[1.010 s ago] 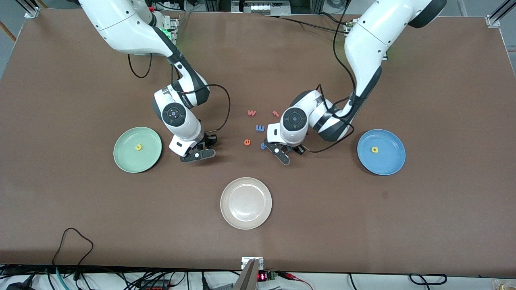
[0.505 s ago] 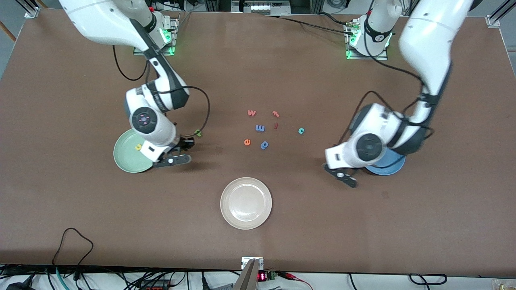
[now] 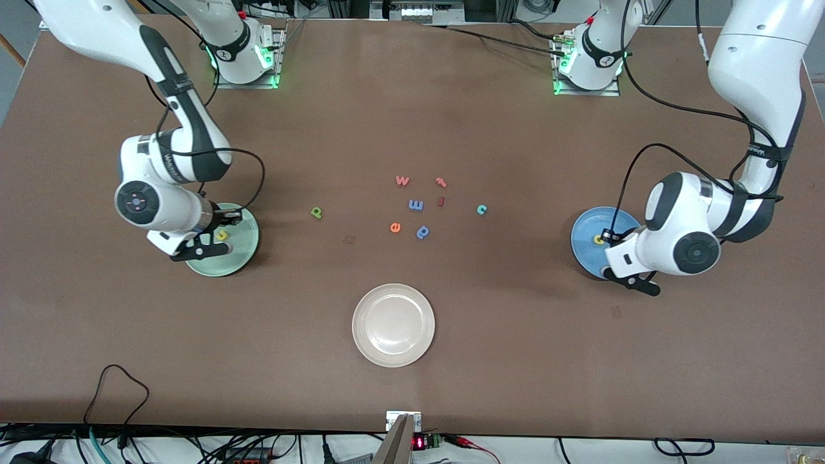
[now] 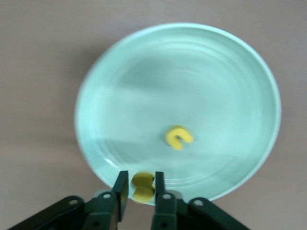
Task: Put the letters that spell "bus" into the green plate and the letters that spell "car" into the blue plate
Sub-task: 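Place yellow s on the green plate while the left gripper places teal r, then reach the right gripper to green letter while the left gripper reaches teal c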
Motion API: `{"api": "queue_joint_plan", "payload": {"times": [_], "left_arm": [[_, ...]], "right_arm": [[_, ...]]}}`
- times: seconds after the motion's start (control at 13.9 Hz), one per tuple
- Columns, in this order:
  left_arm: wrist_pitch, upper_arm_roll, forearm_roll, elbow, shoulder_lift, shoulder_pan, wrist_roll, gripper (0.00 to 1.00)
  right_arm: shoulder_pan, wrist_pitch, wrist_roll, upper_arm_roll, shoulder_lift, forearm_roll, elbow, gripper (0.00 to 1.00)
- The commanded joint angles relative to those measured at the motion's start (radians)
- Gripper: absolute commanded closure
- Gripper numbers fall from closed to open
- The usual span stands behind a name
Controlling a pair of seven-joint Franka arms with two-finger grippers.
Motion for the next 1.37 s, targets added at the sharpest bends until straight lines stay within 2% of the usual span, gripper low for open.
{"api": "queue_joint_plan", "payload": {"times": [0.0, 0.07, 0.14, 0.22, 0.29, 0.36, 0.58, 0.79, 1.01, 1.15, 1.3], "left_arm": [[0.147, -0.071, 0.006, -0.146, -0.026, 0.122, 0.01, 0.99], [0.162, -0.071, 0.006, -0.157, -0.026, 0.122, 0.009, 0.99], [0.163, -0.071, 0.006, -0.159, -0.026, 0.121, 0.001, 0.94], [0.163, -0.072, 0.006, -0.153, -0.025, 0.118, 0.001, 0.66], [0.161, -0.076, 0.006, -0.146, -0.026, 0.111, -0.002, 0.21], [0.149, -0.092, 0.007, -0.128, -0.031, 0.116, 0.012, 0.0], [0.1, -0.193, 0.006, -0.11, -0.084, 0.119, -0.034, 0.0], [0.083, -0.328, 0.006, -0.11, -0.071, 0.092, -0.121, 0.04], [0.122, -0.342, 0.004, -0.111, -0.02, -0.055, -0.166, 0.1], [0.15, -0.341, 0.009, -0.113, 0.01, -0.134, -0.331, 0.12], [0.228, -0.335, 0.017, -0.129, 0.043, -0.175, -0.399, 0.15]], "right_arm": [[-0.006, 0.01, -0.012, 0.014, -0.017, -0.01, -0.019, 0.14], [0.0, 0.002, -0.005, 0.015, -0.02, -0.01, -0.019, 0.1], [0.011, 0.001, 0.006, 0.021, -0.022, -0.005, -0.019, 0.09], [0.033, 0.005, 0.006, 0.026, -0.023, -0.001, -0.02, 0.1], [0.055, 0.011, 0.008, 0.029, -0.023, 0.007, -0.02, 0.1], [0.084, 0.016, 0.015, 0.038, -0.023, 0.01, -0.02, 0.12], [0.162, 0.051, 0.081, 0.07, -0.019, 0.019, -0.02, 0.25], [0.239, 0.123, 0.165, 0.072, -0.005, 0.027, -0.037, 0.4], [0.281, 0.215, 0.187, 0.072, 0.024, 0.027, -0.063, 0.48], [0.287, 0.249, 0.186, 0.072, 0.044, 0.025, -0.071, 0.49], [0.301, 0.266, 0.184, 0.072, 0.061, 0.025, -0.071, 0.5]]}}
